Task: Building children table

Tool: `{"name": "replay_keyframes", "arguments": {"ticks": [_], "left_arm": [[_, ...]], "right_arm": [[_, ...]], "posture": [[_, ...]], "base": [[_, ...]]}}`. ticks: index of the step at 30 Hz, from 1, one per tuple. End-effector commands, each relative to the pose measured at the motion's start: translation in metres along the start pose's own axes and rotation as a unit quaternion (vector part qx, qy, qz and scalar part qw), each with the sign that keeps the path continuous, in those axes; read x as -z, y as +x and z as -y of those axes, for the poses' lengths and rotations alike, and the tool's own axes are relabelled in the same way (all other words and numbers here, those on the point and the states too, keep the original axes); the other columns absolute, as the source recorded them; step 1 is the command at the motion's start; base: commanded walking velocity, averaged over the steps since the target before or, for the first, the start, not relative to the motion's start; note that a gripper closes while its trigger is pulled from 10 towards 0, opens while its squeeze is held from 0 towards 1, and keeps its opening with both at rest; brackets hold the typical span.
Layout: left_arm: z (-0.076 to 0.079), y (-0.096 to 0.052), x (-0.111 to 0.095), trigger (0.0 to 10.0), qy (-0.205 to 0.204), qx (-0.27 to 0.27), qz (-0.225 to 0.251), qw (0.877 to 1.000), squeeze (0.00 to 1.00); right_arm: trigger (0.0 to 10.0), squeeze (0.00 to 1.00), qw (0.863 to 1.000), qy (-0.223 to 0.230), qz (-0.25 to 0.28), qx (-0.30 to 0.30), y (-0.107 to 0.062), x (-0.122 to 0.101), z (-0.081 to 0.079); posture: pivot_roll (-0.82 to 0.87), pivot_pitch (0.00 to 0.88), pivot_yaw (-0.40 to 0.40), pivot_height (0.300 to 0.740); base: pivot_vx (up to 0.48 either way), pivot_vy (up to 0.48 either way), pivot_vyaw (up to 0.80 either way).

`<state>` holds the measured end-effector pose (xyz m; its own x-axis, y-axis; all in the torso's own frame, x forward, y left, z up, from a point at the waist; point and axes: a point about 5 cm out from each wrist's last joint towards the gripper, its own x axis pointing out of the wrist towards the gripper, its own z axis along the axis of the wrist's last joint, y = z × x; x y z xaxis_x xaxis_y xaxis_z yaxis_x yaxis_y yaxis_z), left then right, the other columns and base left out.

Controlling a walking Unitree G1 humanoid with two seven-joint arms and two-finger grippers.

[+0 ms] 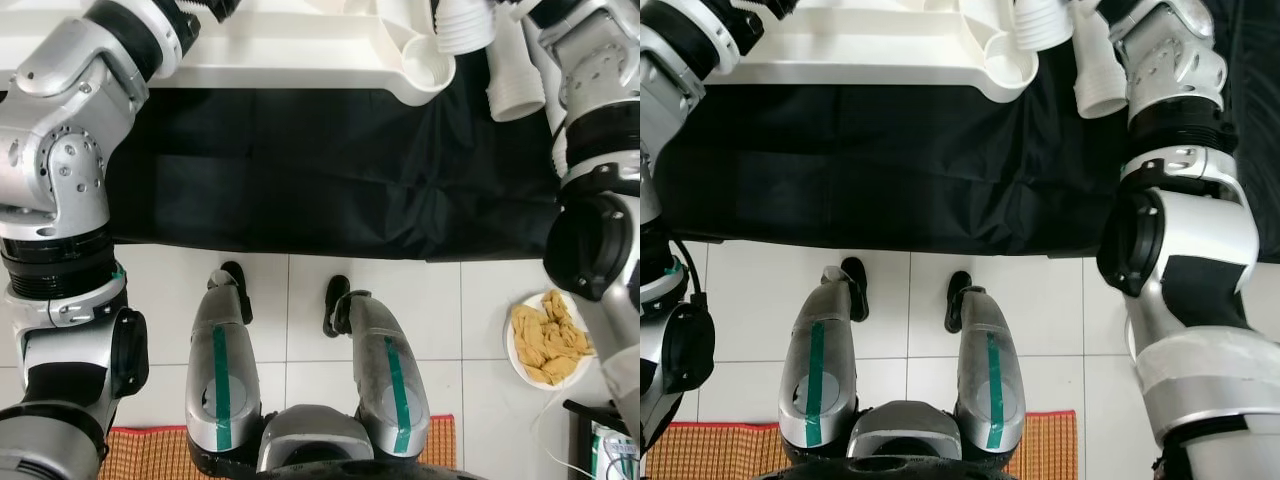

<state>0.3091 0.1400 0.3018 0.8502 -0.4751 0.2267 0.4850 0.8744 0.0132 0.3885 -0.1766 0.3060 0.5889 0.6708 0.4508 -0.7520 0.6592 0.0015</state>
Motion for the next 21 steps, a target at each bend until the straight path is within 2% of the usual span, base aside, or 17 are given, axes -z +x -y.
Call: {"name": "replay_keyframes", "arguments": {"ticks": [1, 7, 10, 11, 12, 13, 21], "left_arm": [[0.006, 0.001, 0.006, 10.0, -0.002, 0.026, -0.005, 1.0, 0.0], [0.011, 0.002, 0.022, 10.0, 0.025, 0.017, -0.016, 0.999, 0.0], [0.013, 0.001, 0.034, 10.0, 0.04, 0.005, -0.025, 0.999, 0.0], [0.013, 0.001, 0.034, 10.0, 0.04, 0.005, -0.025, 0.999, 0.0], [0.014, 0.003, 0.043, 10.0, 0.031, -0.003, -0.028, 0.999, 0.0], [0.015, 0.003, 0.045, 10.0, 0.029, -0.006, -0.028, 0.999, 0.0], [0.021, 0.008, 0.059, 10.0, 0.001, -0.007, -0.038, 0.999, 0.0]], "right_arm": [[10.0, 0.0, 1.0, 0.016, 0.005, 0.019, -0.009, 0.008, 0.002], [10.0, 0.0, 0.998, 0.005, 0.02, 0.061, -0.028, 0.023, -0.003], [10.0, 0.0, 0.996, -0.004, 0.046, 0.08, -0.038, 0.024, -0.012], [10.0, 0.0, 0.996, -0.004, 0.046, 0.08, -0.038, 0.024, -0.012], [10.0, 0.0, 0.993, -0.004, 0.084, 0.088, -0.041, 0.023, -0.028], [10.0, 0.0, 0.991, -0.005, 0.095, 0.091, -0.042, 0.023, -0.034], [10.0, 0.0, 0.987, -0.038, 0.113, 0.104, -0.042, 0.028, -0.055]], "posture": [[0.1, 0.194, -0.06, 0.74], [0.08, 0.155, -0.045, 0.74], [0.07, 0.135, -0.037, 0.74], [0.07, 0.135, -0.037, 0.74], [0.06, 0.109, -0.03, 0.74], [0.06, 0.104, -0.028, 0.74], [0.05, 0.059, -0.024, 0.74]], "base": [[0.0, 0.0, 0.0], [0.0, 0.0, 0.0], [0.0, 0.0, 0.0], [0.0, 0.0, 0.0], [0.0, 0.0, 0.0], [0.0, 0.0, 0.0], [0.0, 0.0, 0.0]]}}
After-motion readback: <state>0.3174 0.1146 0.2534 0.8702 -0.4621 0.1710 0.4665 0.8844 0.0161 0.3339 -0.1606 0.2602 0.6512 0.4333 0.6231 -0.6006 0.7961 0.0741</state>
